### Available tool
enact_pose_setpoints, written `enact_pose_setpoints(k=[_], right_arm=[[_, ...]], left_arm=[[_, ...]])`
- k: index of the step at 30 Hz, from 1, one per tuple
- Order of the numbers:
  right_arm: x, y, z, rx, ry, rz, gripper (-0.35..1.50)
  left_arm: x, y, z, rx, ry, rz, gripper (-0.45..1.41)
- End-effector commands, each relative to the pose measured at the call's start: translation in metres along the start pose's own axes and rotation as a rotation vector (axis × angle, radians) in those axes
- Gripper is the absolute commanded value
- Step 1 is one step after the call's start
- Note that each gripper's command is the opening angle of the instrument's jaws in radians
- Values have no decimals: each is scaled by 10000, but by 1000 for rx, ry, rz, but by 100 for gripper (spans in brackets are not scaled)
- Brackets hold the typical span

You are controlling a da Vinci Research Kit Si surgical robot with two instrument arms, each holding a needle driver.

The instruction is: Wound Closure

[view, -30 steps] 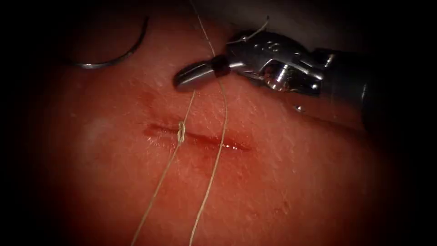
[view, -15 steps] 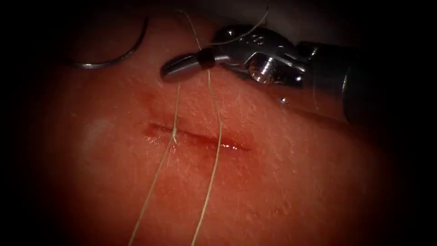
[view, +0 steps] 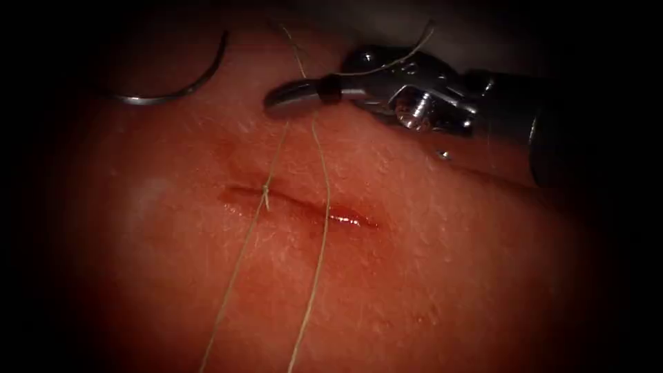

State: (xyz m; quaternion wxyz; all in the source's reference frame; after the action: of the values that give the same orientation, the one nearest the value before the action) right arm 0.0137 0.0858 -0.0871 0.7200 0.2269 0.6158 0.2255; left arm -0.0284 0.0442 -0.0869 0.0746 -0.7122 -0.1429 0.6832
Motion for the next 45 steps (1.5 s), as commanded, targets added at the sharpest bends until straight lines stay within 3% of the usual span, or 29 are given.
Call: enact_pose_setpoints(k=[1, 2, 3, 4, 6, 9, 12, 15, 24, 27, 29, 31, 32, 34, 35, 39, 41, 45], right_arm=[[5, -5, 7, 9, 22, 2, -35], [8, -8, 6, 10, 23, 6, -32], [11, -11, 5, 12, 24, 9, 19], [14, -14, 3, 1, 33, 13, 56], [25, -19, -3, -47, 51, 27, 101], [50, -28, -19, -113, 77, 63, 121], [78, -37, -42, -107, 82, 97, 125], [89, -44, -52, -104, 84, 117, 121], [77, -70, -11, -44, 83, 100, 43], [72, -69, -3, -50, 80, 89, 26], [67, -68, 1, -50, 78, 95, 12], [63, -67, 1, -77, 78, 99, 12], [63, -66, -1, -101, 80, 100, 17], [64, -59, -10, -162, 81, 105, 51], [66, -52, -25, -202, 85, 111, 88], [72, -40, -60, -278, 98, 128, 136], [75, -37, -77, -309, 121, 137, 147], [84, -39, -123, -327, 167, 156, 148]], left_arm=[[1, -3, 0, 0, 2, -12, -35], [6, -8, -2, 11, -5, -18, -35], [10, -13, -4, 19, -8, -30, -35], [14, -19, -6, 29, -18, -24, -35], [25, -34, -13, 49, -34, -9, -35], [44, -63, -26, 98, -92, 23, -35], [55, -97, -40, 143, -205, 94, -35], [55, -115, -49, 164, -258, 126, -35], [36, -158, -71, 227, -431, 234, -35], [45, -163, -71, 238, -449, 266, -35], [68, -166, -66, 244, -465, 310, -35], [84, -166, -61, 253, -463, 331, -35], [92, -166, -58, 260, -459, 336, -35], [111, -165, -51, 268, -452, 356, -35], [128, -165, -44, 266, -444, 365, -35], [149, -165, -31, 258, -438, 387, -35], [153, -167, -26, 256, -438, 393, -35], [155, -173, -15, 252, -432, 394, -35]])
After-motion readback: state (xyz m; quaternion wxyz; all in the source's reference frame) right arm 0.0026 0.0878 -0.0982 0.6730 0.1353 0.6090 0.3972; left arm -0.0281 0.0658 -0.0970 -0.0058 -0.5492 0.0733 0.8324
